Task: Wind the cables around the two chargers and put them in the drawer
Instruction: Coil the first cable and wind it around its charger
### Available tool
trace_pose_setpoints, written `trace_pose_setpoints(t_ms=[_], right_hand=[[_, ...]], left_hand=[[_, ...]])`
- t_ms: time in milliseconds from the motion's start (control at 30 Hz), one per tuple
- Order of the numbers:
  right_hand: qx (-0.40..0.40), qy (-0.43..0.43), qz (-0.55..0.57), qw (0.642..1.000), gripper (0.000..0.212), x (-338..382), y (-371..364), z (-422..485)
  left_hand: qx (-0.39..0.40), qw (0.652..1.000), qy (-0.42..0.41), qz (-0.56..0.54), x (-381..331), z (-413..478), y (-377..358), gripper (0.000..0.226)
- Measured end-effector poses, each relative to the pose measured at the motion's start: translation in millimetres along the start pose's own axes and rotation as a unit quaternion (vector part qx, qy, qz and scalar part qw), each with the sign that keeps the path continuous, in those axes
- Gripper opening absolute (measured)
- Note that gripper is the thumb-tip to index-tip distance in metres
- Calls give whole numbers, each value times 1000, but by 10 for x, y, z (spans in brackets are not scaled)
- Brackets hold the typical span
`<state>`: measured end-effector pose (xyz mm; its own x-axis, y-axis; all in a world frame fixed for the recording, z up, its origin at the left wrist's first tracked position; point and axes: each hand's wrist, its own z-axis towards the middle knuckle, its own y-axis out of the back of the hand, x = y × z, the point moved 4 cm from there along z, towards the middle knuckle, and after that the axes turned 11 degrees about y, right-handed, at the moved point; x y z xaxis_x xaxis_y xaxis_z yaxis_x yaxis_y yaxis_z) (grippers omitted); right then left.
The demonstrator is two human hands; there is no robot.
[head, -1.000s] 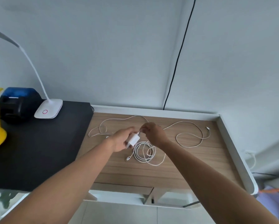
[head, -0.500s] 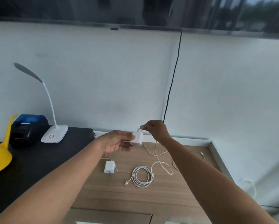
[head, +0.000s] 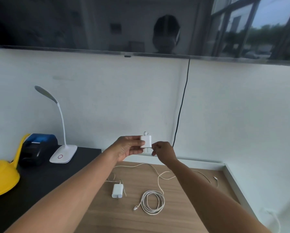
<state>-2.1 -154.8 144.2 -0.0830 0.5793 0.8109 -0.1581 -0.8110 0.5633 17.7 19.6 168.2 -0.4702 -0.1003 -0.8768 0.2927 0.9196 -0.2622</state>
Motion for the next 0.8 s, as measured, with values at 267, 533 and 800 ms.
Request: trace_pose_setpoints(t_ms=[267,533,800], right_hand=[[40,35,-32,998,20,126,-191,-49],[45,45,-58,996,23,189,-213,-107],[37,64,-90,993,20,227,-193,-171]], left_hand=[[-114,991,-70,14,-113,86,84,34],[-128,988,-83,29,-122,58,47,23],[-144,981,-113,64,-122,30,74,28]])
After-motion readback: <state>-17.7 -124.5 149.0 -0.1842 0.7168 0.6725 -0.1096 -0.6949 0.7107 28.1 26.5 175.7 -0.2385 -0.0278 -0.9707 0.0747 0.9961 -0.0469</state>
